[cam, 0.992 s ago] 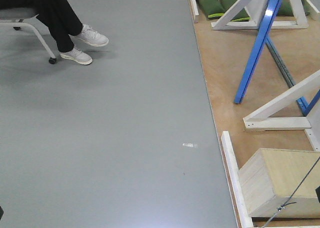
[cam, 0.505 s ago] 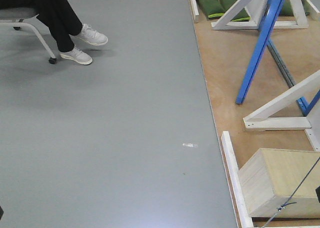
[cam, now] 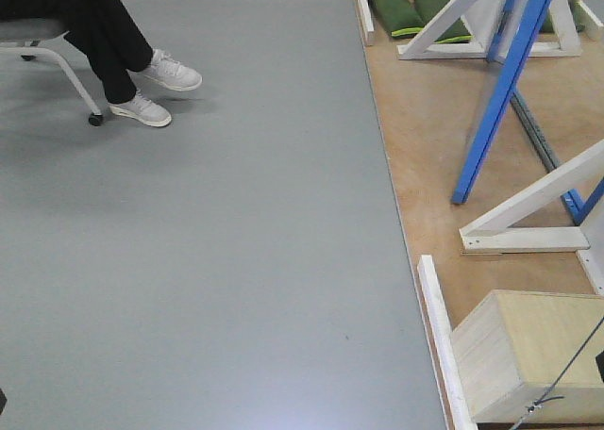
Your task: Move to blue door and open it
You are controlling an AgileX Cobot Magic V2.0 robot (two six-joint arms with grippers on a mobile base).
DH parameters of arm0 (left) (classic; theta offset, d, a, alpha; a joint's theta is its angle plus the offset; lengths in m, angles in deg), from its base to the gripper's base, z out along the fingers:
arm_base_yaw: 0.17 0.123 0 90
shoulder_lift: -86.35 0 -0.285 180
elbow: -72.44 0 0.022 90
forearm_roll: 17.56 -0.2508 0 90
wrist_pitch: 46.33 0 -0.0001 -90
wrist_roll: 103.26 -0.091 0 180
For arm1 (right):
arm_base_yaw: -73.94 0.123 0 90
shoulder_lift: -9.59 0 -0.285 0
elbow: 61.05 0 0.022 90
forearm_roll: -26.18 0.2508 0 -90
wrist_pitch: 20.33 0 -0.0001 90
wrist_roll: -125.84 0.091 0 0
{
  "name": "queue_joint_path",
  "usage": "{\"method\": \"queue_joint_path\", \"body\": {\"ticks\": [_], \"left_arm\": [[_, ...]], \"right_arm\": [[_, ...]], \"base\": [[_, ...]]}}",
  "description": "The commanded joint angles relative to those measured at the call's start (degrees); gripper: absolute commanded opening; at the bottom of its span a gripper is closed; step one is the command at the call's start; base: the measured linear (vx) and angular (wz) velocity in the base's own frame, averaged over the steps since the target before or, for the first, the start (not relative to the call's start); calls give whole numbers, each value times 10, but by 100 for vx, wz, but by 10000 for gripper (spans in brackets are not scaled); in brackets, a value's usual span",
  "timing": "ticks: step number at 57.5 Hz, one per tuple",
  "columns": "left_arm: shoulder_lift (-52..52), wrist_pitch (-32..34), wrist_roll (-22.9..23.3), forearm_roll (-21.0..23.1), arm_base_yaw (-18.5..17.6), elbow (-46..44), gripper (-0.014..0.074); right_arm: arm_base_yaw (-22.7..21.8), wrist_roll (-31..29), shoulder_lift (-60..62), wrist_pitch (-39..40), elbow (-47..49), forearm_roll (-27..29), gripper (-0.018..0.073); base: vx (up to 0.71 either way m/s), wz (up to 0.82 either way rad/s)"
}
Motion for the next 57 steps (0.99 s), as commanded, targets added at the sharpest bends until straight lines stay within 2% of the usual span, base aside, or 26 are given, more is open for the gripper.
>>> {"method": "queue_joint_path", "body": {"ticks": [1, 34, 57], "left_arm": [[7, 49, 4, 1, -4, -15, 73], [7, 49, 4, 1, -4, -15, 73], [7, 49, 4, 1, -4, -15, 73]], "right_arm": [[-1, -2, -9, 49, -1, -2, 12], [-1, -2, -9, 49, -1, -2, 12], [-1, -2, -9, 49, -1, -2, 12]], "base": [[17, -4], [29, -7], [35, 15]]}}
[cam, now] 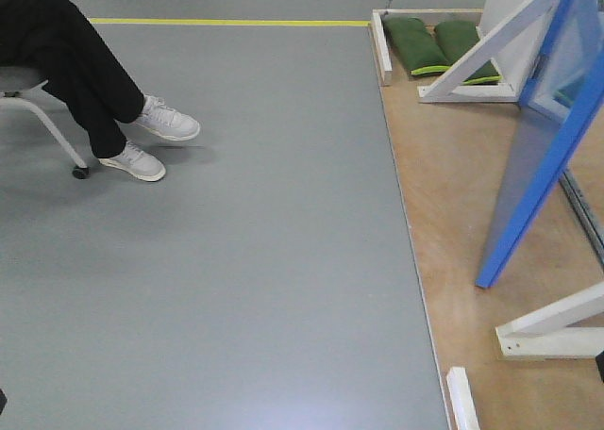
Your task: Move to blue door and open it
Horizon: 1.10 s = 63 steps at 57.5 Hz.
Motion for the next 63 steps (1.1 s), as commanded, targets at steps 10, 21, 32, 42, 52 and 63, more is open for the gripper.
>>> {"method": "queue_joint_path", "body": {"ticks": [10, 21, 32, 42, 52, 63], "left_arm": [[7, 49, 4, 1, -4, -15, 73], [7, 49, 4, 1, -4, -15, 73], [7, 49, 4, 1, -4, -15, 73], [7, 49, 4, 1, -4, -15, 73], [7, 49, 4, 1, -4, -15, 73], [7, 49, 4, 1, -4, -15, 73]], "right_arm": [[-1, -2, -9, 49, -1, -2, 12], [-1, -2, -9, 49, -1, -2, 12], [-1, -2, -9, 49, -1, -2, 12], [-1, -2, -9, 49, -1, -2, 12], [-1, -2, -9, 49, -1, -2, 12], [-1, -2, -9, 49, -1, -2, 12]], "base": [[39, 13], [40, 6], [41, -1], [40, -5], [38, -9], [35, -10]]}}
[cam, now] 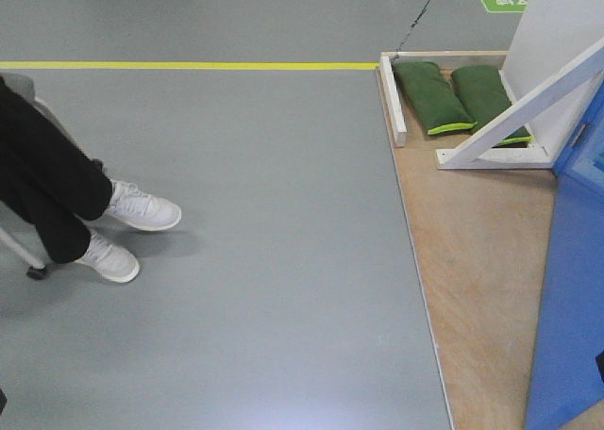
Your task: Move to blue door and open it
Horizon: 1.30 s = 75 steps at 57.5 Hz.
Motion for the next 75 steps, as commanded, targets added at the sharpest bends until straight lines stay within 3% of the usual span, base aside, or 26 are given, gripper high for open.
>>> {"method": "queue_joint_path", "body": {"ticks": [1, 32, 75], "left_arm": [[7, 49, 4, 1, -4, -15, 73], [7, 49, 4, 1, -4, -15, 73], [7, 49, 4, 1, -4, -15, 73]], "right_arm": [[-1, -2, -9, 49, -1, -2, 12], [-1, -2, -9, 49, -1, -2, 12], [-1, -2, -9, 49, -1, -2, 12]], "base": [[32, -10], [23, -3], [3, 3]]}}
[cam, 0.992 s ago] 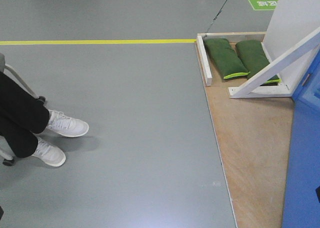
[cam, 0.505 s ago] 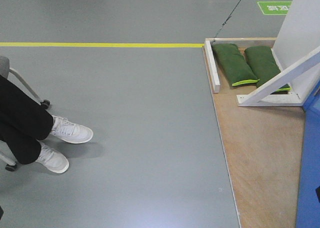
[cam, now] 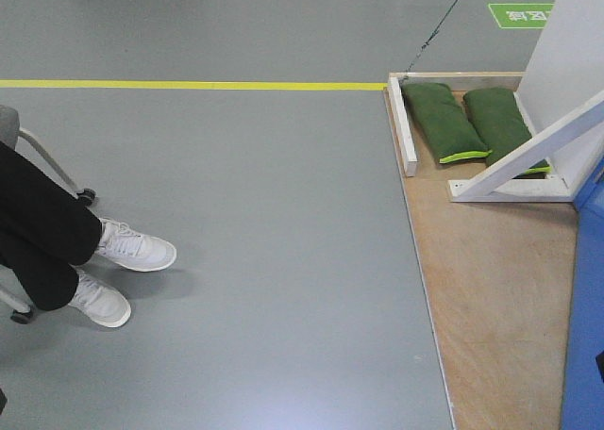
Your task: Move to blue door and open it
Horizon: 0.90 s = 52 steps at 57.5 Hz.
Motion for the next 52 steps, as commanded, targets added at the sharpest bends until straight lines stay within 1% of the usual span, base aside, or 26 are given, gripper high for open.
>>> {"method": "queue_joint_path", "body": {"ticks": [1, 8, 11, 19, 23, 29, 37, 46, 52], "left_arm": [[7, 49, 4, 1, -4, -15, 73], [7, 49, 4, 1, -4, -15, 73], [7, 49, 4, 1, -4, -15, 73], [7, 49, 4, 1, -4, -15, 73], [7, 49, 4, 1, -4, -15, 73], [7, 49, 4, 1, -4, -15, 73], [7, 49, 4, 1, -4, -15, 73], [7, 49, 4, 1, -4, -15, 73], [7, 49, 4, 1, -4, -15, 73]], "right_arm": [[-1, -2, -9, 49, -1, -2, 12], [-1, -2, -9, 44, 1, -1, 12], [-1, -2, -9, 21, 17, 11, 12], [-1, -2, -14, -105, 137, 84, 12], [-1, -2, -38, -137, 212, 121, 12], [-1, -2, -88, -140, 316, 185, 12], [-1, -2, -169, -119, 432, 245, 12], [-1, -2, -245, -95, 523, 255, 12], [19, -2, -285, -77, 565, 261, 12]], "base": [[0, 0], [0, 0], [0, 0], [0, 0], [0, 0], [0, 0], [0, 0], [0, 0], [0, 0]]}}
